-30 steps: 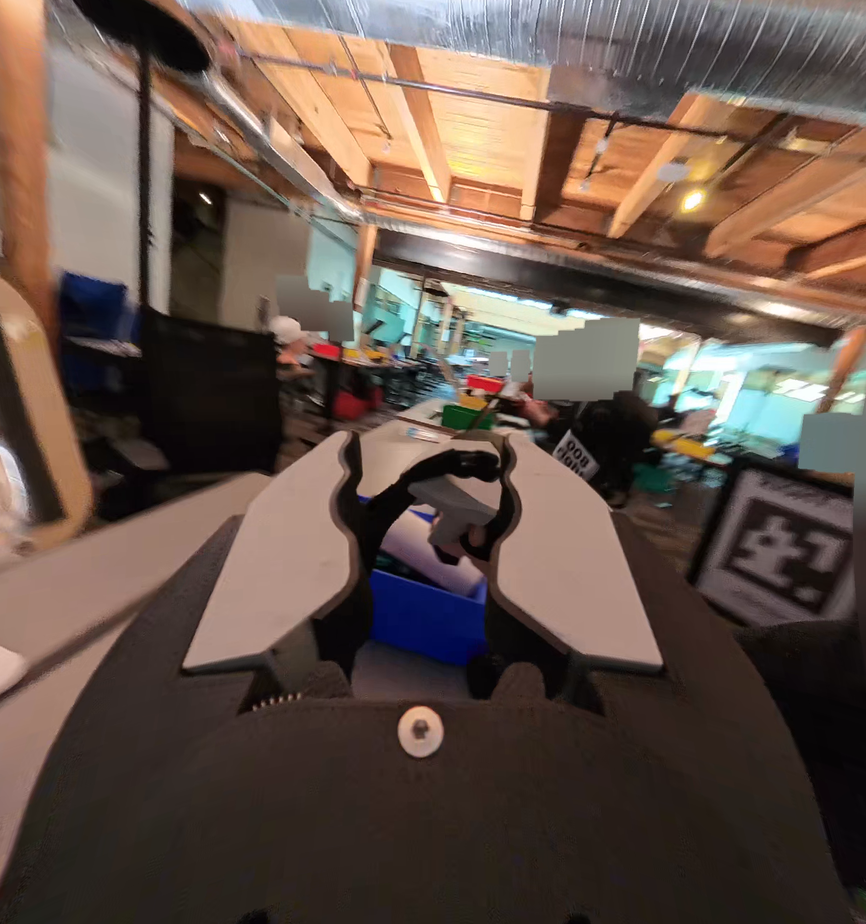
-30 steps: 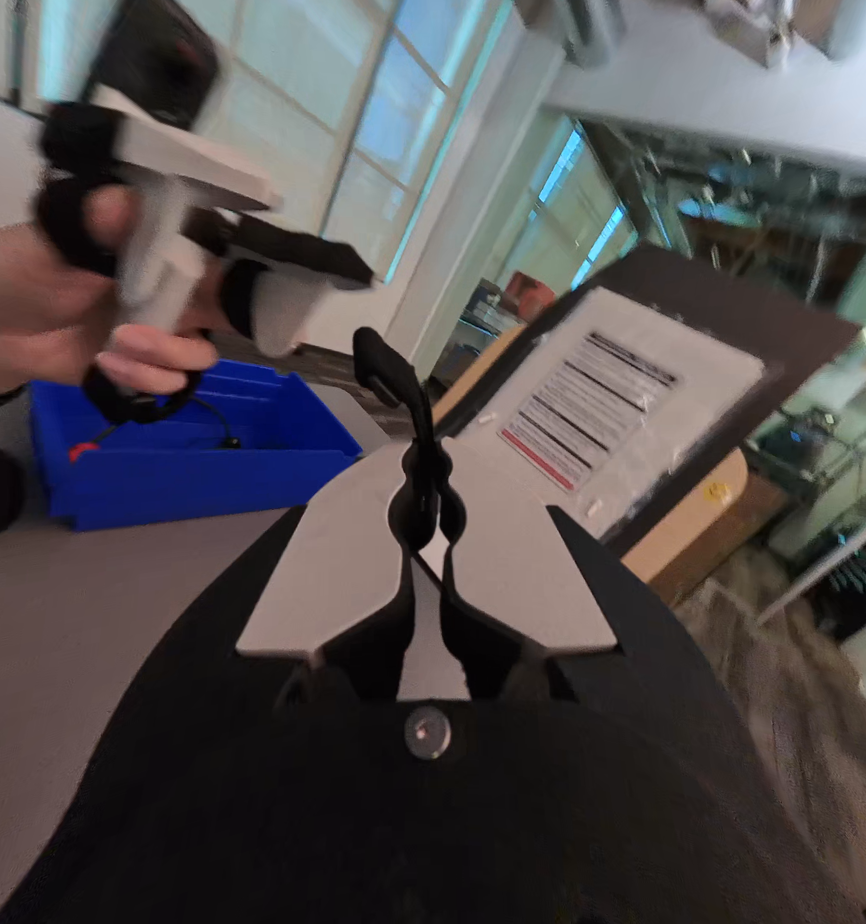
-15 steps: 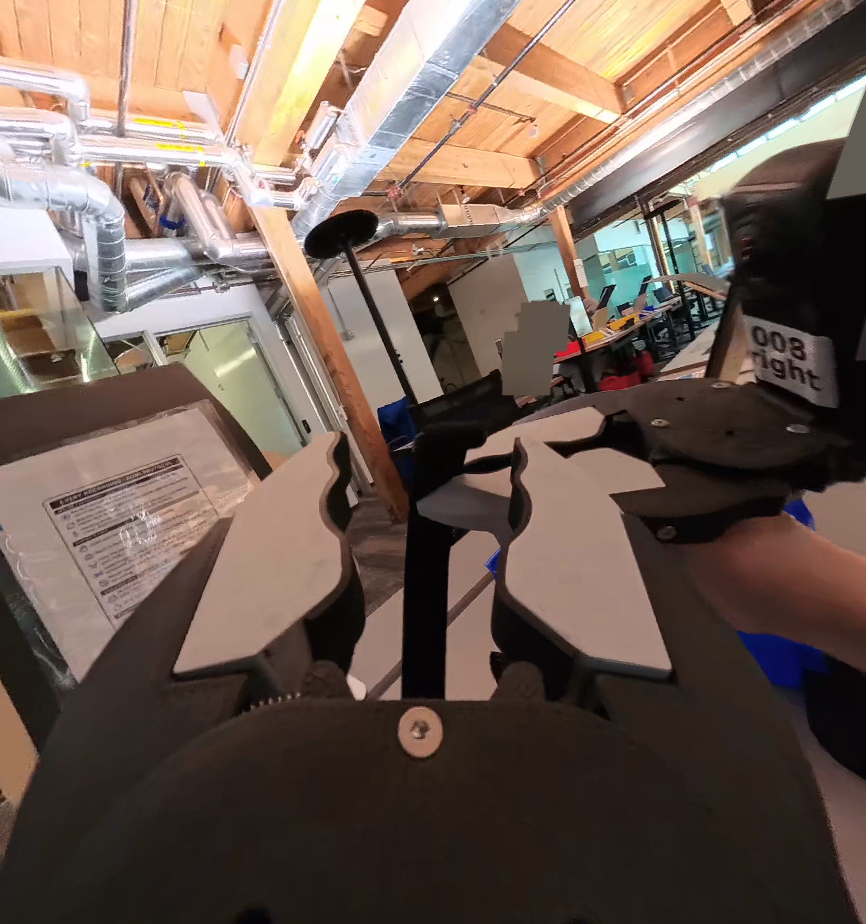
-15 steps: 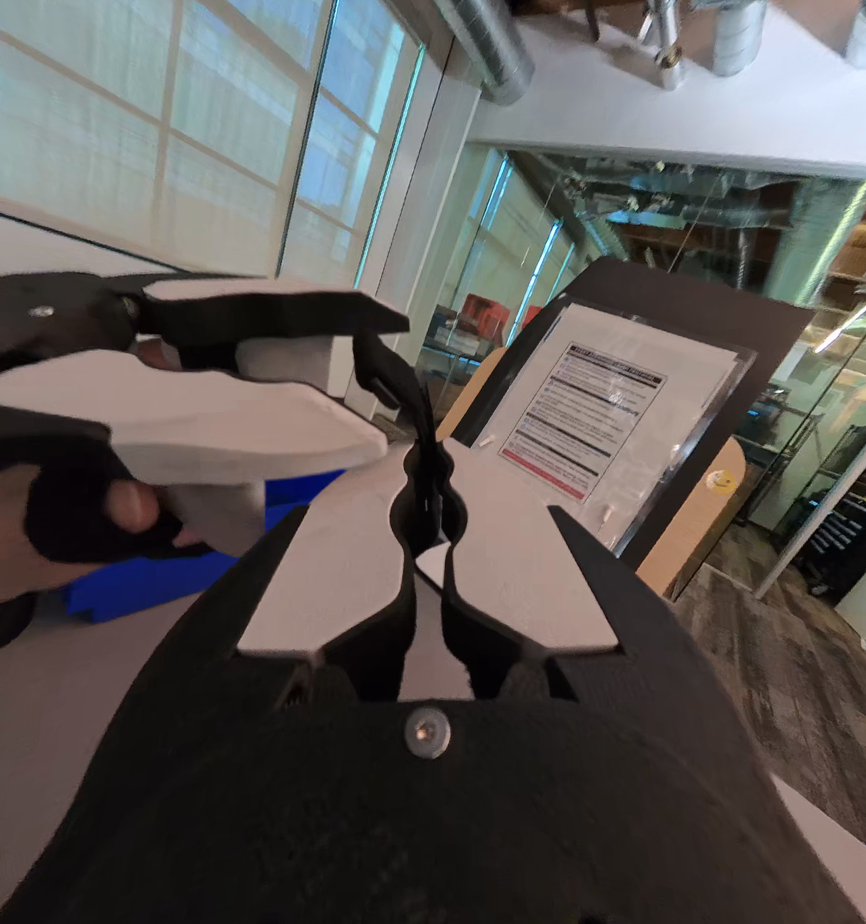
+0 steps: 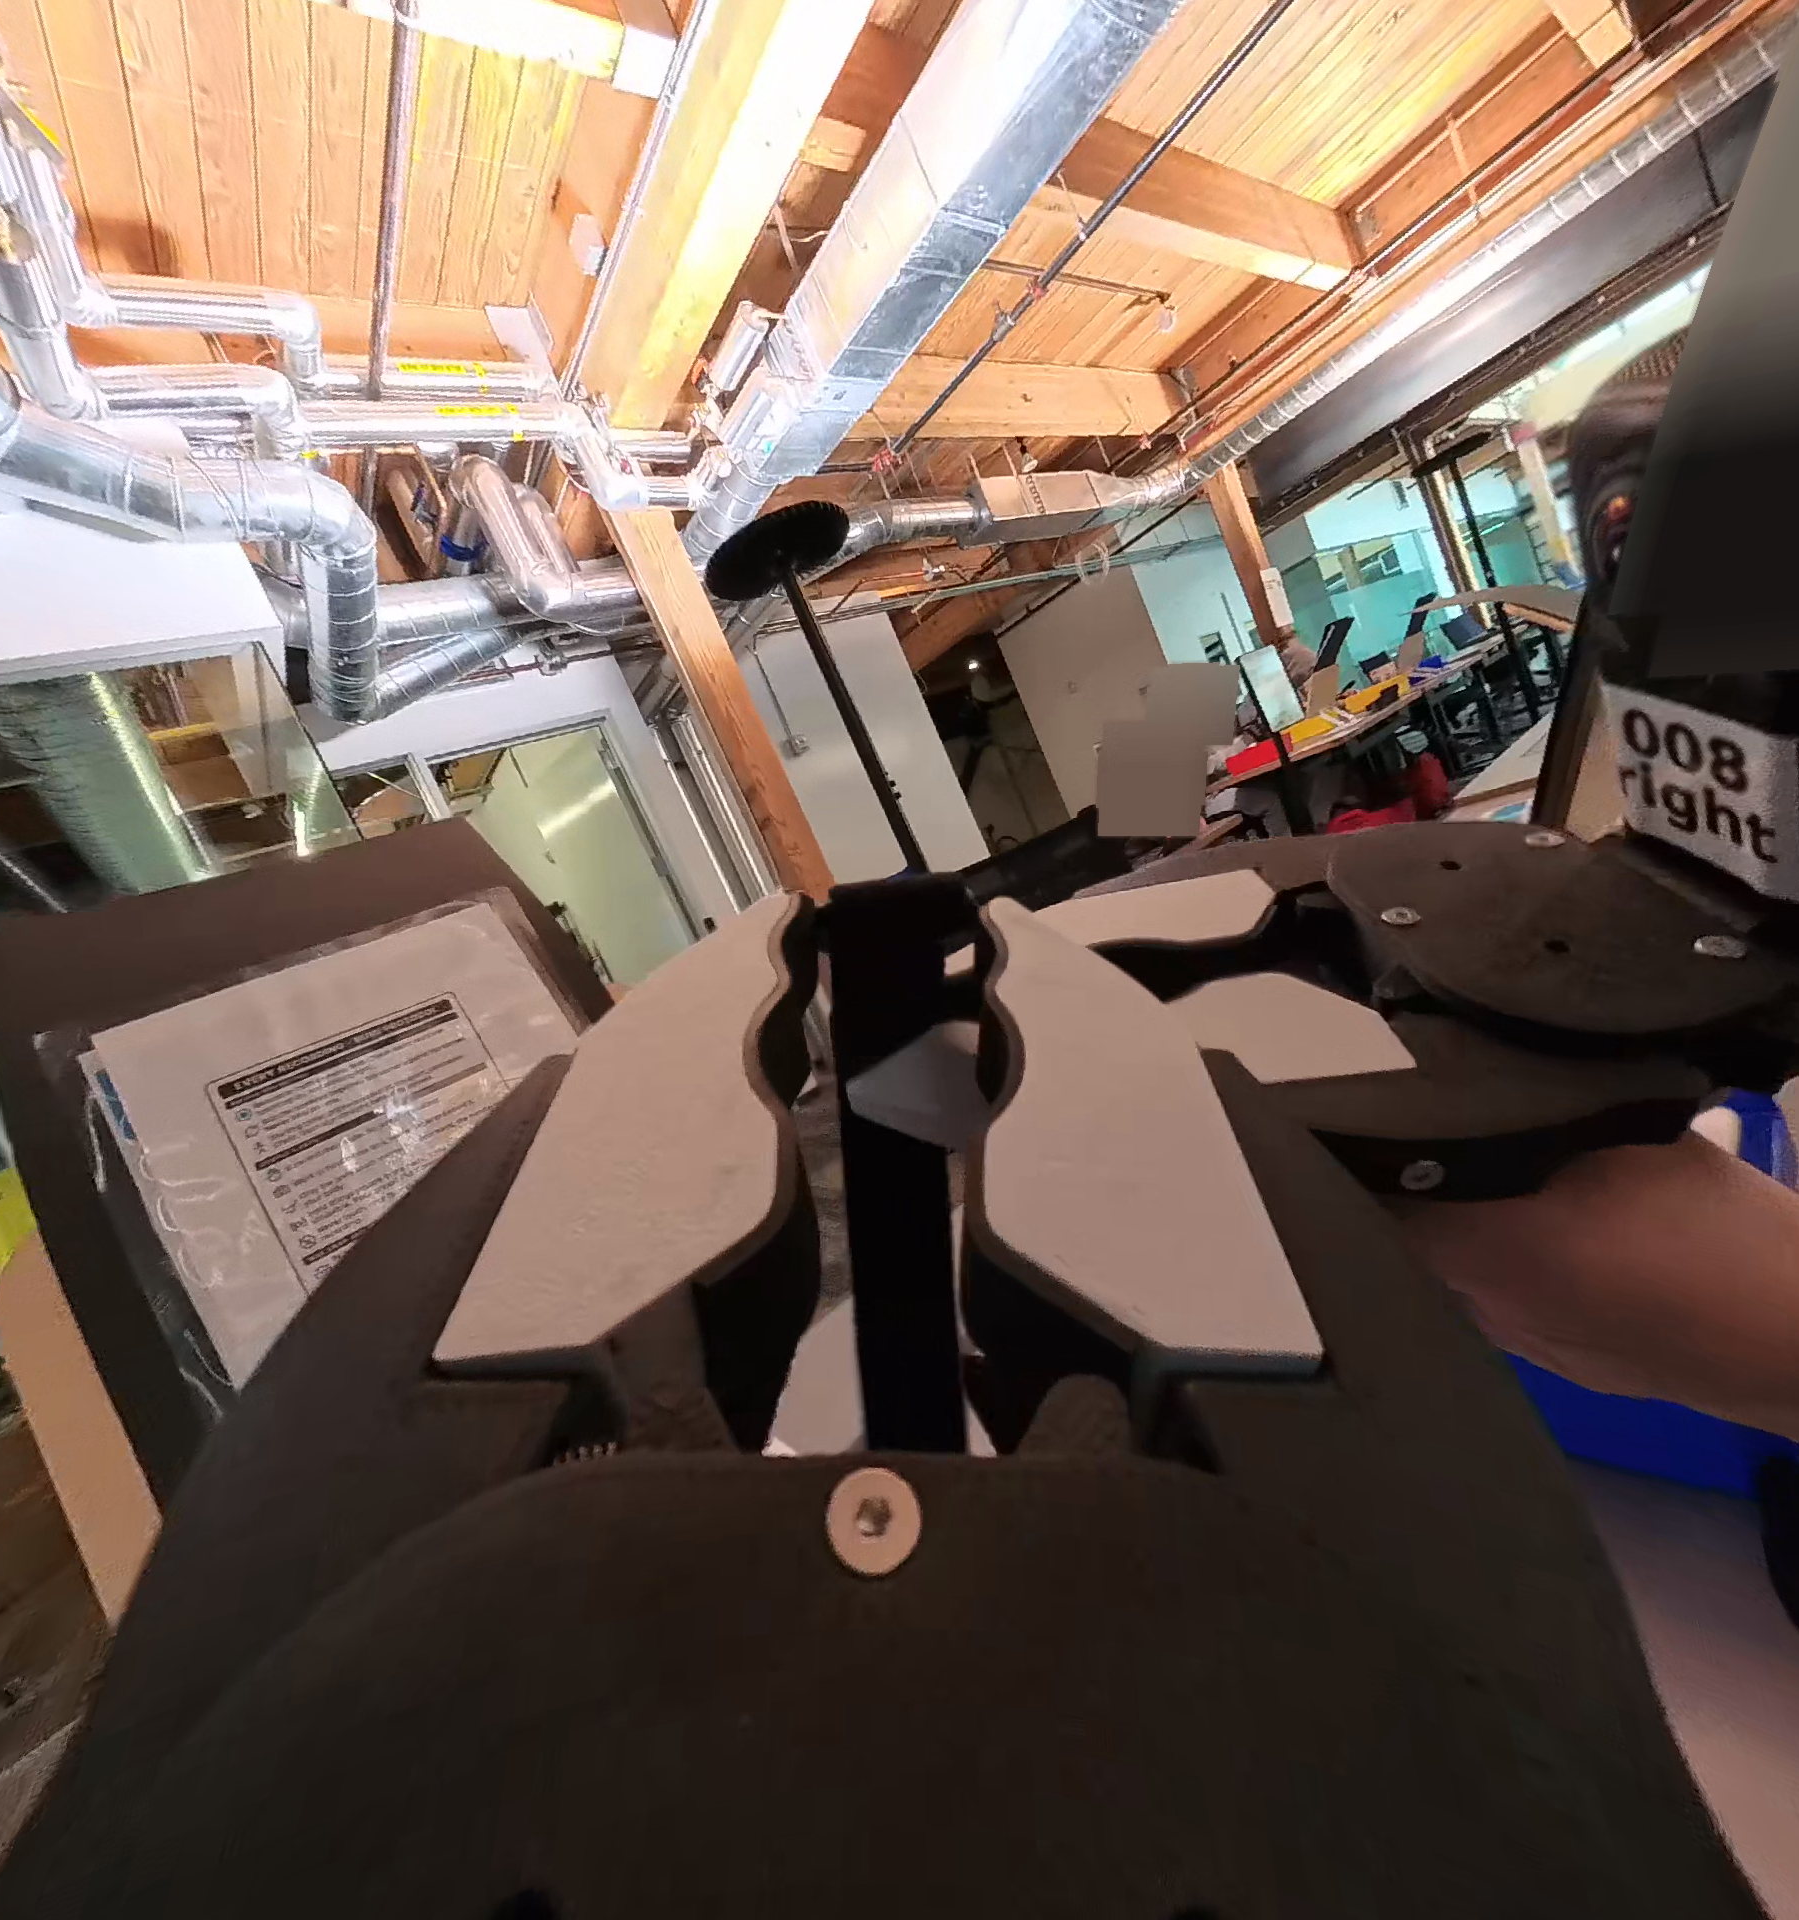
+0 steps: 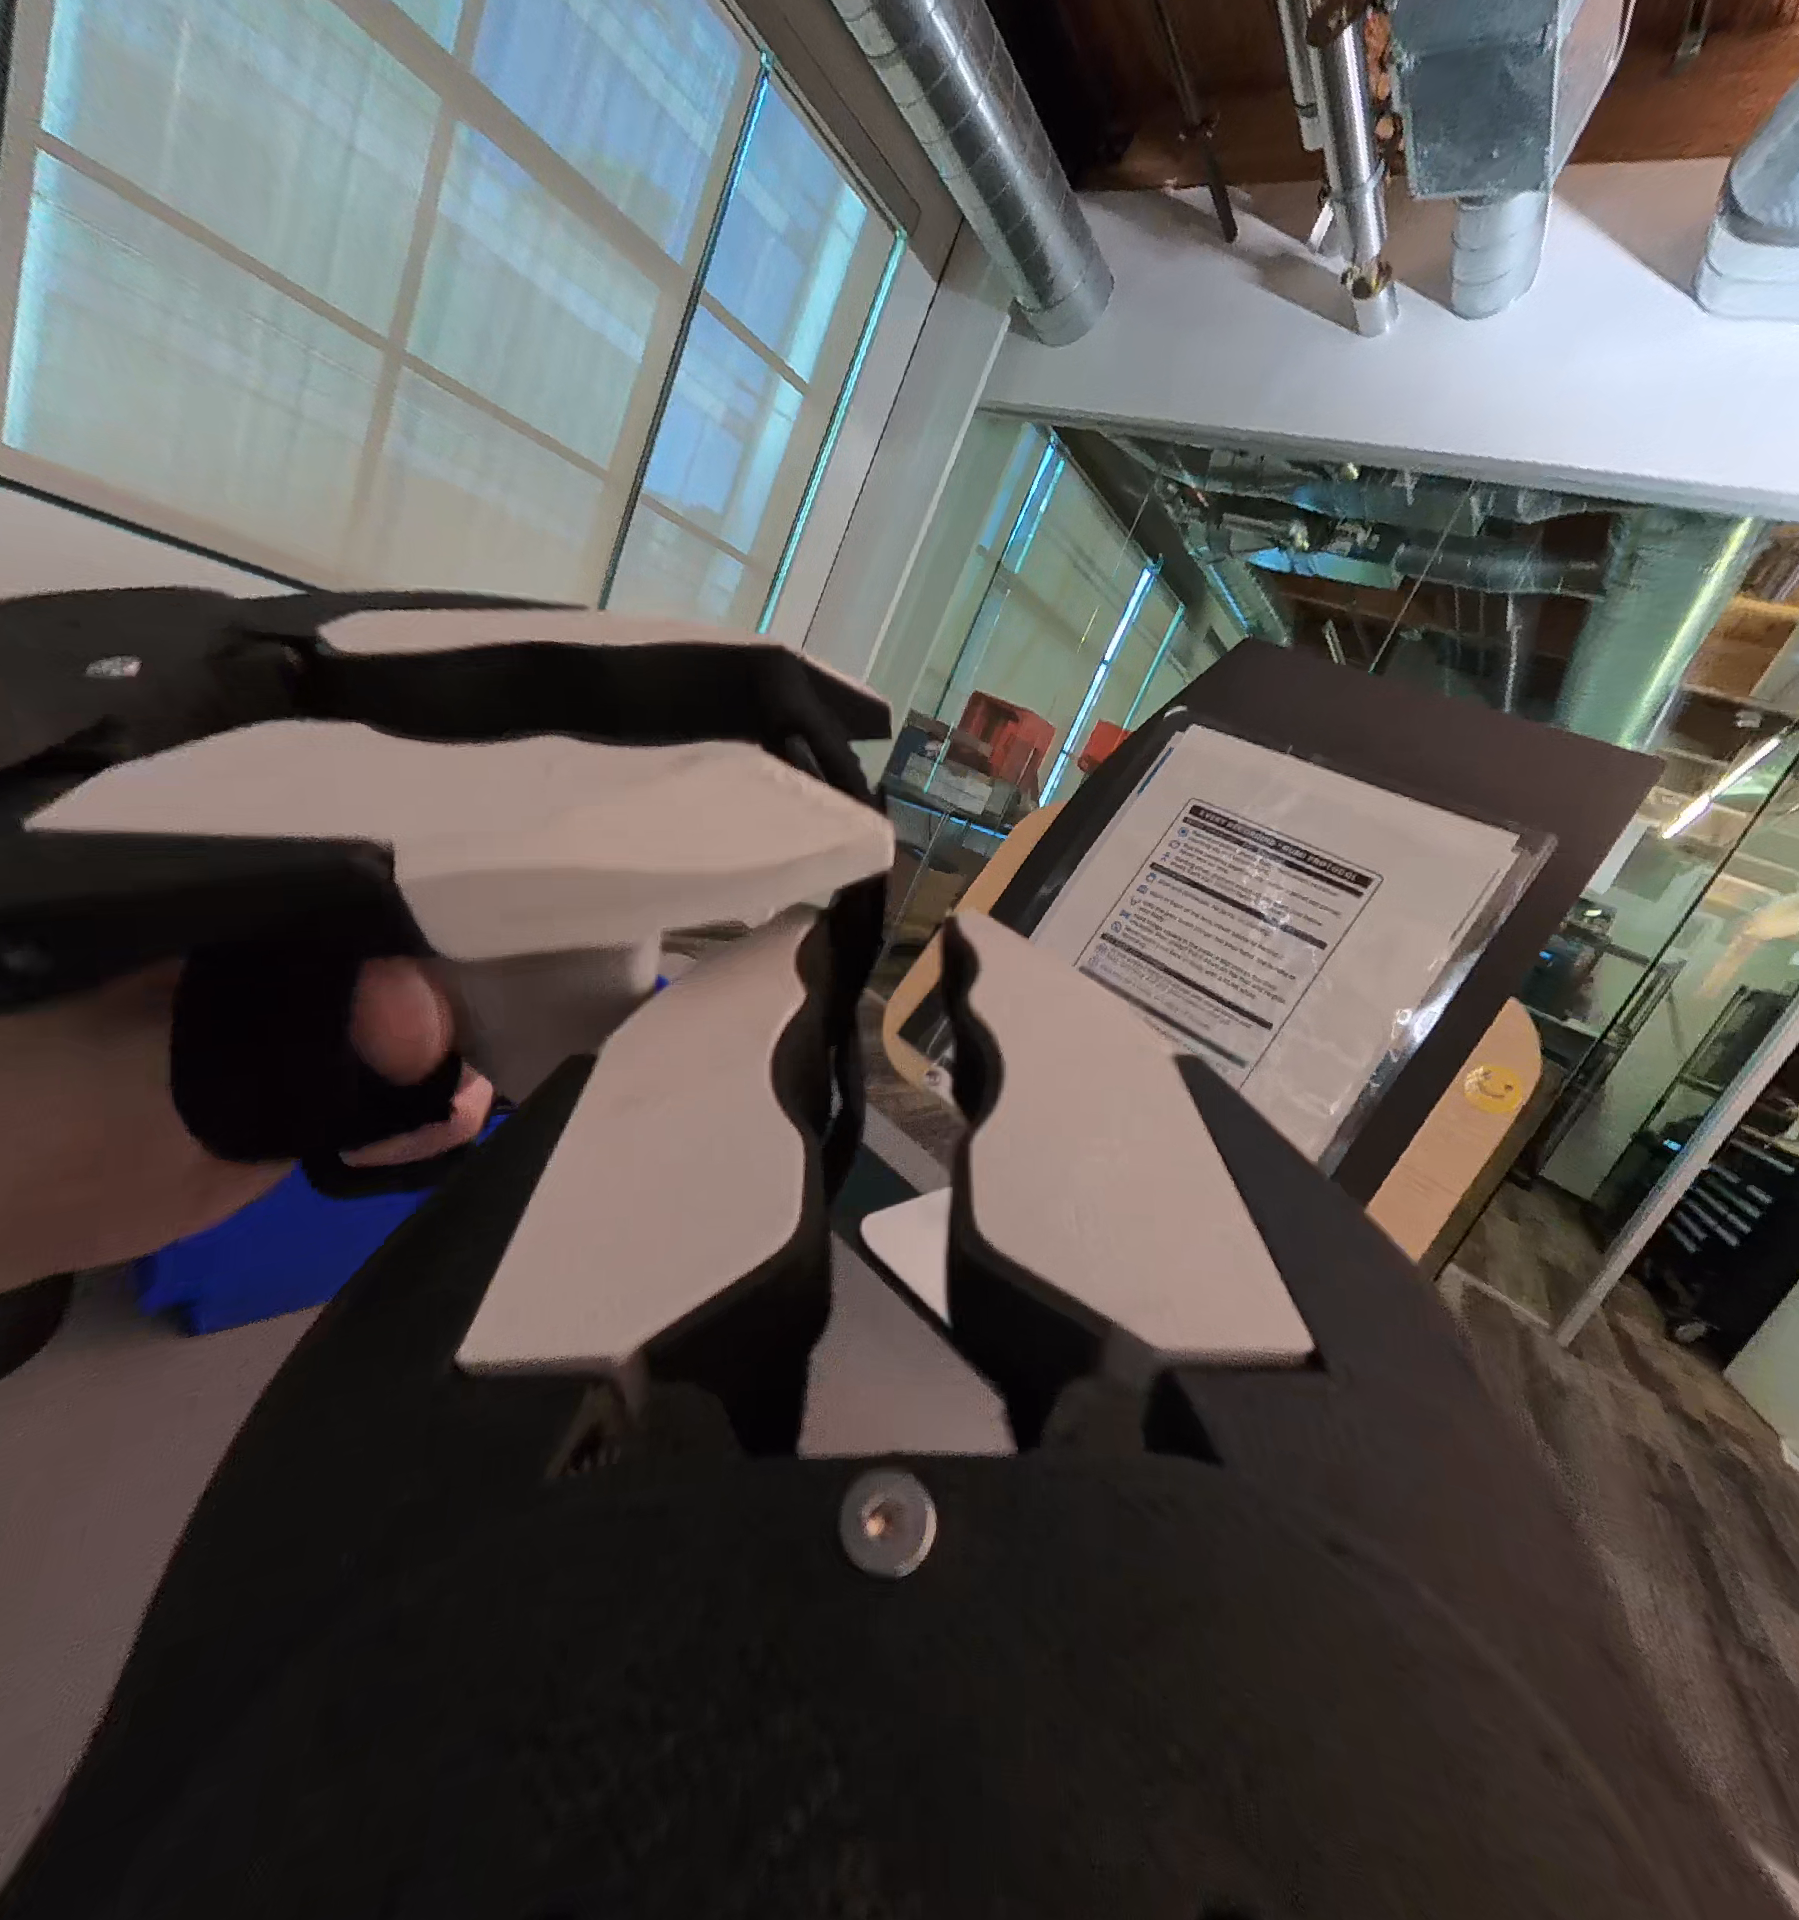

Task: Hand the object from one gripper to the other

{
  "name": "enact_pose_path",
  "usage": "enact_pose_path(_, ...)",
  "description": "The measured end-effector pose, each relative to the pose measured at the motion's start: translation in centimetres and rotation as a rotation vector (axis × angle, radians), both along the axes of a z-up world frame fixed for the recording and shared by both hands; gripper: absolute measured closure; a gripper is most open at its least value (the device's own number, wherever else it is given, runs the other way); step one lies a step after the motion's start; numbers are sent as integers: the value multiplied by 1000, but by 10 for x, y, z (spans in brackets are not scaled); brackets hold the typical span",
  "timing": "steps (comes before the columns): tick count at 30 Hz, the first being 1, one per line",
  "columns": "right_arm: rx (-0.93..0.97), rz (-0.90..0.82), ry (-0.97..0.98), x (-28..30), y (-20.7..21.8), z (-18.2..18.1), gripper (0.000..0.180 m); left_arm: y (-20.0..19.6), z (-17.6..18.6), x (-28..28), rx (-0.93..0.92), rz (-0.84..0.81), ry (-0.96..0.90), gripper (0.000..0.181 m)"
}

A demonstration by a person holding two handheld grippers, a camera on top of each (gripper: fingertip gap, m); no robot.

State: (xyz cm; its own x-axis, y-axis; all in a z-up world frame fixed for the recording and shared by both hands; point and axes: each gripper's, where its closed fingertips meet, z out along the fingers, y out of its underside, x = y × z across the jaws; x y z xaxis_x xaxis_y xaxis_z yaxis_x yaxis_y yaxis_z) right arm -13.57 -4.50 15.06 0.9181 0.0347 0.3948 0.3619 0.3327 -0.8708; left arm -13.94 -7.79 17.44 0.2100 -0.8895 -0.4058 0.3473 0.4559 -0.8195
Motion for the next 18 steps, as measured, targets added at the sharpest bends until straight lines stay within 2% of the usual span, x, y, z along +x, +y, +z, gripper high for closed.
enact_pose_path(1,8,3,-22,-1,1,0,150,2,3,-2,-10,-9,7,153)
enact_pose_path(3,14,4,-67,-1,3,-2,145,9,9,-8,-50,-36,33,153)
enact_pose_path(6,26,99,-157,-9,3,-7,142,17,18,-19,-144,-126,88,153)
enact_pose_path(11,-52,400,-314,-30,-11,-30,141,13,26,-38,-302,-421,192,154)
enact_pose_path(13,-159,572,-244,-39,-18,-41,138,3,26,-46,-339,-570,236,153)
enact_pose_path(16,-310,852,7,-53,-29,-44,119,-16,20,-53,-361,-770,328,153)
enact_pose_path(18,-397,966,169,-57,-30,-40,114,-19,15,-50,-370,-795,352,153)
